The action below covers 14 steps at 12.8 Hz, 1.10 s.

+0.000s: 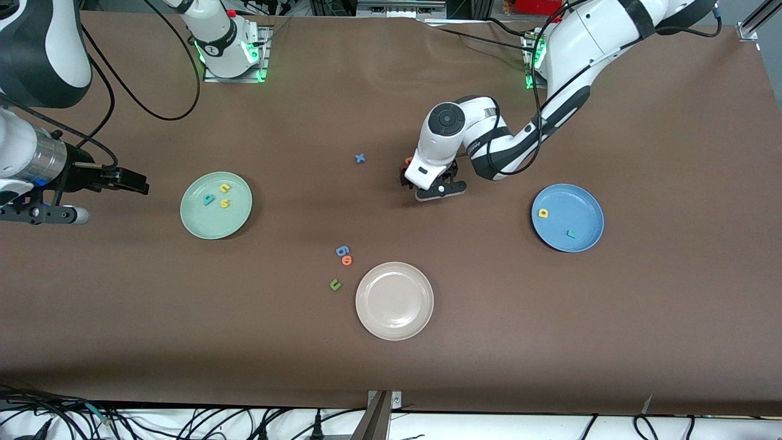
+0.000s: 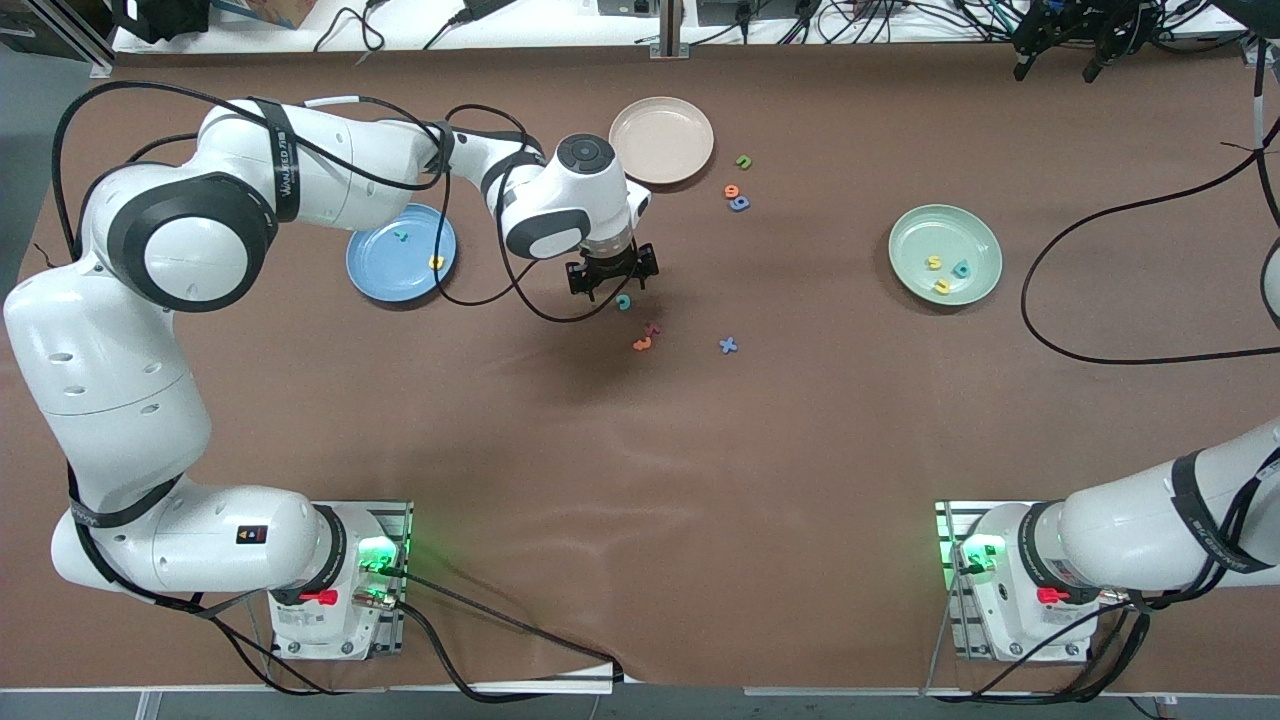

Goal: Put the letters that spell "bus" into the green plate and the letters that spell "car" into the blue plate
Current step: 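Reach the left gripper to the teal c and grasp it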

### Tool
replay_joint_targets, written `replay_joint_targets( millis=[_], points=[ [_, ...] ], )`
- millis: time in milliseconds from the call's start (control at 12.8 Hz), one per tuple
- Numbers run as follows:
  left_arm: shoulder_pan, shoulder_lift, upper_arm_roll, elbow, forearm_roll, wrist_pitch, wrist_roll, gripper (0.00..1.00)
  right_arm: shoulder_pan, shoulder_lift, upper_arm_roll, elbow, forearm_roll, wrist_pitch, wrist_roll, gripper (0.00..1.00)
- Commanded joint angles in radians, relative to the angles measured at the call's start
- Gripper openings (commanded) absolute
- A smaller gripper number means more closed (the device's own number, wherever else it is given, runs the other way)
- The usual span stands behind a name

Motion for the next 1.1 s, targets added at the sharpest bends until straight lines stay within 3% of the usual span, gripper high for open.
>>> replay_joint_targets(
  millis=[0,626,1018],
  points=[
    [-0.017,0.018,0.011,0.023,-0.01,0.013,-0.004,0.85,-0.007,-0.027,0.005,-0.021,-0.01,0.001,0.003,1.0],
    [-0.122,0.049,0.089,0.067,-0.008,0.016,-0.045,0.78,-0.009,-0.023,0.003,-0.022,-0.007,0.004,-0.01,1.0],
    [-0.12,0.049,0.093,0.067,-0.007,0.016,-0.047,0.59,-0.009,-0.023,0.003,-0.022,-0.003,0.006,-0.01,1.0]
  ],
)
